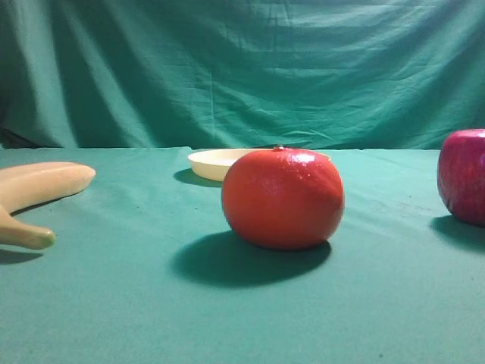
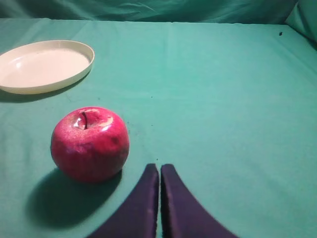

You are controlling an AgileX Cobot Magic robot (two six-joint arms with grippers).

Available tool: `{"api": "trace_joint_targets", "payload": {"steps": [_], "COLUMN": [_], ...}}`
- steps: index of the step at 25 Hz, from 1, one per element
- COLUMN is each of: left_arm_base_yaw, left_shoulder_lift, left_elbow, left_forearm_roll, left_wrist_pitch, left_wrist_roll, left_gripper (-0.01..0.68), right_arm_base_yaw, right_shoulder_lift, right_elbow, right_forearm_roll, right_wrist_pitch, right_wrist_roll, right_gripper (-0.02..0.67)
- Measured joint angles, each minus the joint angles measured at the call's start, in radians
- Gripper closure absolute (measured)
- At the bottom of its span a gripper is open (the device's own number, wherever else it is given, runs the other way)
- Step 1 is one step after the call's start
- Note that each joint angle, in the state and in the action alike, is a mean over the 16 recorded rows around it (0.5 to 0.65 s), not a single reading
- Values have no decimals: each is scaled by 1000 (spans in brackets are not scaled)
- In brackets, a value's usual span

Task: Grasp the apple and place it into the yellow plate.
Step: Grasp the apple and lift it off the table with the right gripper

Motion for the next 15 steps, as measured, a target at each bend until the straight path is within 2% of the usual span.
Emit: {"api": "trace_joint_targets", "payload": {"steps": [8,15], "left_arm_base_yaw": [0,0], "left_shoulder_lift": [0,0], "left_elbow": [0,0], "left_forearm_roll": [0,0], "left_wrist_pitch": [0,0], "left_wrist_roll": [0,0], "left_gripper": [673,673], "right_arm_base_yaw": [0,0], "right_shoulder_lift": [0,0], "right_elbow": [0,1], "right_forearm_roll": [-4,-52], "right_wrist_pitch": [-2,-50], "right_wrist_roll": [-5,-68], "right_gripper": [649,649]}}
